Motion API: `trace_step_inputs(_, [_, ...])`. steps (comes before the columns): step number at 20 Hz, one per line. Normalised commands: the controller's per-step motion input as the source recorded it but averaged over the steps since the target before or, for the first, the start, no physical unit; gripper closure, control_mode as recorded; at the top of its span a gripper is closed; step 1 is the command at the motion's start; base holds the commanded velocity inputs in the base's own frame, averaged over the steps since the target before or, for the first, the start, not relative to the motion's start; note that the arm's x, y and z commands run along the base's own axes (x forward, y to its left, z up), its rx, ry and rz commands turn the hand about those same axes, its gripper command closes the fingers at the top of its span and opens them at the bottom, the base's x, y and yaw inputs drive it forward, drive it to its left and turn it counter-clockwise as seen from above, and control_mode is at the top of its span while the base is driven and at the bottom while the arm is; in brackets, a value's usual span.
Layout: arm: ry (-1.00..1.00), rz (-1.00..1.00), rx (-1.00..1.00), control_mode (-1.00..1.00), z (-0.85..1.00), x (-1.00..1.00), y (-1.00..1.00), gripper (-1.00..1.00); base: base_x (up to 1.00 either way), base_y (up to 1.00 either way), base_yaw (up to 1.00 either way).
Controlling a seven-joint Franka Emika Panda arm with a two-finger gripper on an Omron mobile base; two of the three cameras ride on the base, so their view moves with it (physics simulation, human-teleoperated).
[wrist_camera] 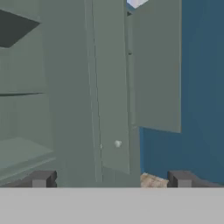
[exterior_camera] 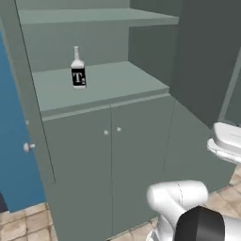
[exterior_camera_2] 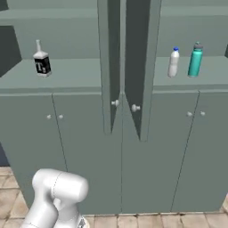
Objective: Sort all alcoholic drinks to one cabinet, and non-alcoholic drinks to the other.
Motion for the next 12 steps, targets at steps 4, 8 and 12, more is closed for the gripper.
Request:
trace_step_inputs(4, [0.00,0.00,0.00,1.00,0.00,0.00,0.00,-1.00,-0.34,0.02,-0.53])
trace_step_inputs(8, [0.00,0.00,0.00,1.00,0.00,0.00,0.00,-1.00,-0.44,-0.01,-0.54])
trace_step_inputs(12, [0.00,0.00,0.00,1.00,0.00,0.00,0.00,-1.00,-0.46,-0.16,-0.51])
